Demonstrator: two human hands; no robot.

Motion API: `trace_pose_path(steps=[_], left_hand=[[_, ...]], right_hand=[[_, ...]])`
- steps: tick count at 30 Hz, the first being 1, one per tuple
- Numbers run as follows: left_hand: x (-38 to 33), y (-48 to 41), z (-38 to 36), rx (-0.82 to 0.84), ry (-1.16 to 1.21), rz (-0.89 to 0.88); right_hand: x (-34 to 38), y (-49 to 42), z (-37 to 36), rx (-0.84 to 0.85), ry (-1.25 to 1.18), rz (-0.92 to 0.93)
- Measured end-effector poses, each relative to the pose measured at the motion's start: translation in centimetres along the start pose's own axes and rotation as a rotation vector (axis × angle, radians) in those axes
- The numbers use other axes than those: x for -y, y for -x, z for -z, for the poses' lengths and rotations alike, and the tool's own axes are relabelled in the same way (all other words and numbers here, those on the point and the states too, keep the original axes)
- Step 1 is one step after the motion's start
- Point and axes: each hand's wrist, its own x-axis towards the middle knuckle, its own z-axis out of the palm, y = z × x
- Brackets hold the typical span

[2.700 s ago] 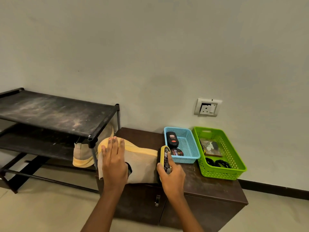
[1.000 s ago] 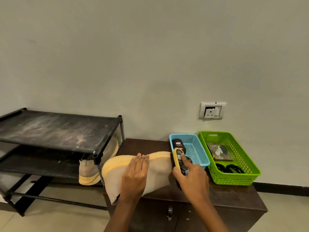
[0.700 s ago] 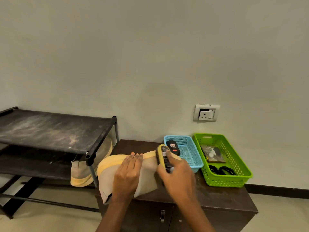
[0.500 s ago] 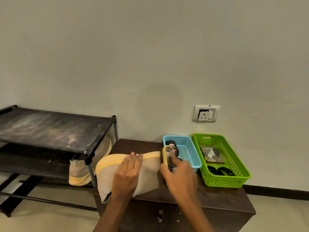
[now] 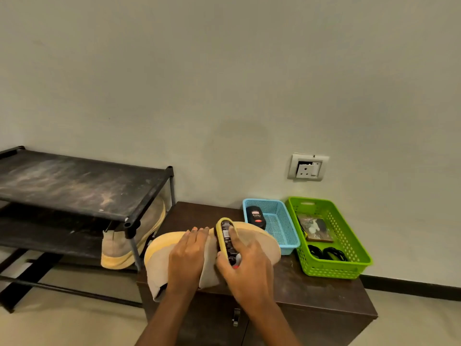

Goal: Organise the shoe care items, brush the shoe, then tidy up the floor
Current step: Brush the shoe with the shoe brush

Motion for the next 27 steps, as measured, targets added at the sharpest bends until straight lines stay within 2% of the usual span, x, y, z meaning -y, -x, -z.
trace_pose_path(steps=[4, 6, 8, 10, 12, 14, 16, 18, 19, 20, 22, 24, 27], left_hand=[[-1.2, 0.0, 0.5, 0.068, 0.078, 0.155], [-2.0, 0.2, 0.5, 0.119, 0.148, 0.193], [-2.4, 0.1, 1.0, 0.180, 0.276, 0.313], [-2.1, 0.1, 1.1, 0.142, 0.349, 0.399], [-1.8, 0.0, 1.0, 0.122, 0.339, 0.425], [-1.7, -0.1, 1.1, 0.170, 0.270, 0.441], [-1.7, -0.2, 1.1, 0.196, 0.278, 0.446], [-1.1, 0.0, 1.1, 0.165, 0.345, 0.458], [-0.9, 0.1, 1.1, 0.142, 0.374, 0.476], [-0.7, 0.1, 1.1, 0.136, 0.378, 0.497], [-1.0, 0.0, 1.1, 0.145, 0.331, 0.525], [-1.7, 0.0, 1.1, 0.167, 0.297, 0.539], [-1.9, 0.1, 1.4, 0.152, 0.382, 0.529]], right_hand=[[-3.0, -1.5, 1.5, -0.103, 0.105, -0.175], [-2.0, -0.7, 1.0, -0.069, 0.001, -0.088], [-0.5, 0.7, 0.2, 0.039, -0.156, 0.086], [-0.9, 0.7, 0.1, 0.077, -0.141, 0.193], [-2.5, -0.7, 0.9, 0.004, -0.030, 0.126], [-3.6, -1.3, 1.3, -0.075, 0.033, 0.048], [-2.9, -0.4, 0.9, 0.010, -0.045, 0.111], [-1.8, 1.0, 0.0, 0.161, -0.099, 0.271], [-1.9, 1.1, -0.2, 0.178, -0.073, 0.330], [-2.4, 0.6, -0.1, 0.148, -0.041, 0.327], [-3.8, -0.9, 0.4, -0.005, 0.008, 0.182], [-4.2, -1.0, 0.6, -0.073, -0.044, 0.112], [-2.1, 1.2, -0.3, 0.103, -0.133, 0.325]])
